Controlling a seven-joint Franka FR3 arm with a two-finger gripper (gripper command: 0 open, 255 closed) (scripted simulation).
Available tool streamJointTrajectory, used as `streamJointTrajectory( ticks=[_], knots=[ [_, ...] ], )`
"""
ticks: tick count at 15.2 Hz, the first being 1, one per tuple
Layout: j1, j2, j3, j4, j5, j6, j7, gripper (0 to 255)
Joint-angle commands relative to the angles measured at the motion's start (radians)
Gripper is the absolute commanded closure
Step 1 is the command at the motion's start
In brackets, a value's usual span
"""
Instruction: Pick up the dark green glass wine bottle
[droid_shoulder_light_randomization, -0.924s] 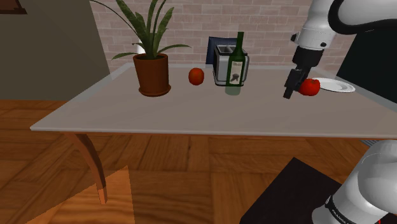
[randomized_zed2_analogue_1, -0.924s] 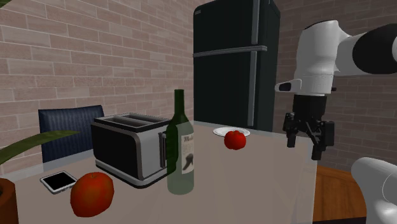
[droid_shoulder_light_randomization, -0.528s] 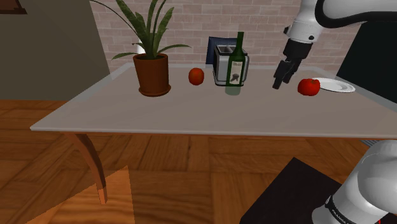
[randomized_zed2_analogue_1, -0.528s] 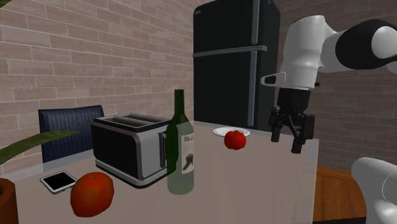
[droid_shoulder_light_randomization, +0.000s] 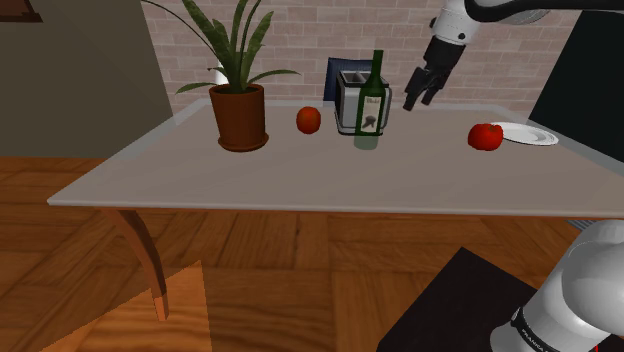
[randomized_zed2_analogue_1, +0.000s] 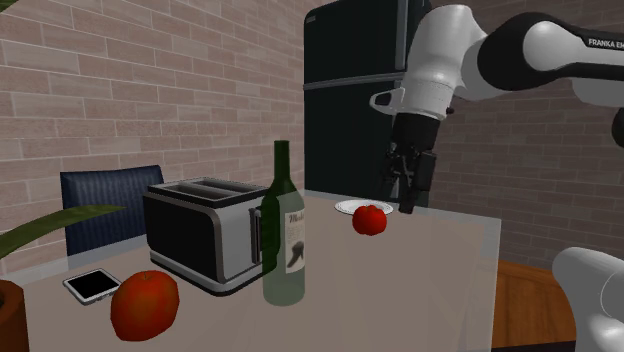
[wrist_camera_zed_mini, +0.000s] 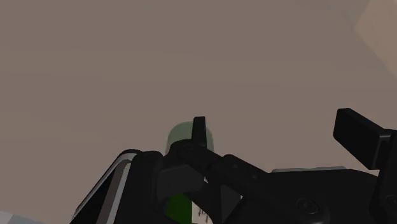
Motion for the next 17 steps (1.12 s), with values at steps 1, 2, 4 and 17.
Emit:
streamJointTrajectory(
  ticks=[1, 2, 4, 17],
  knots=[
    [-0.001, 0.056, -0.01, 0.071, 0.007, 0.019, -0.002, 0],
    [-0.001, 0.082, -0.015, 0.104, 0.012, 0.027, -0.004, 0],
    [-0.002, 0.134, -0.025, 0.173, 0.021, 0.042, -0.007, 0],
    [-0.031, 0.512, -0.101, 0.756, 0.139, 0.035, -0.035, 0]
  ],
)
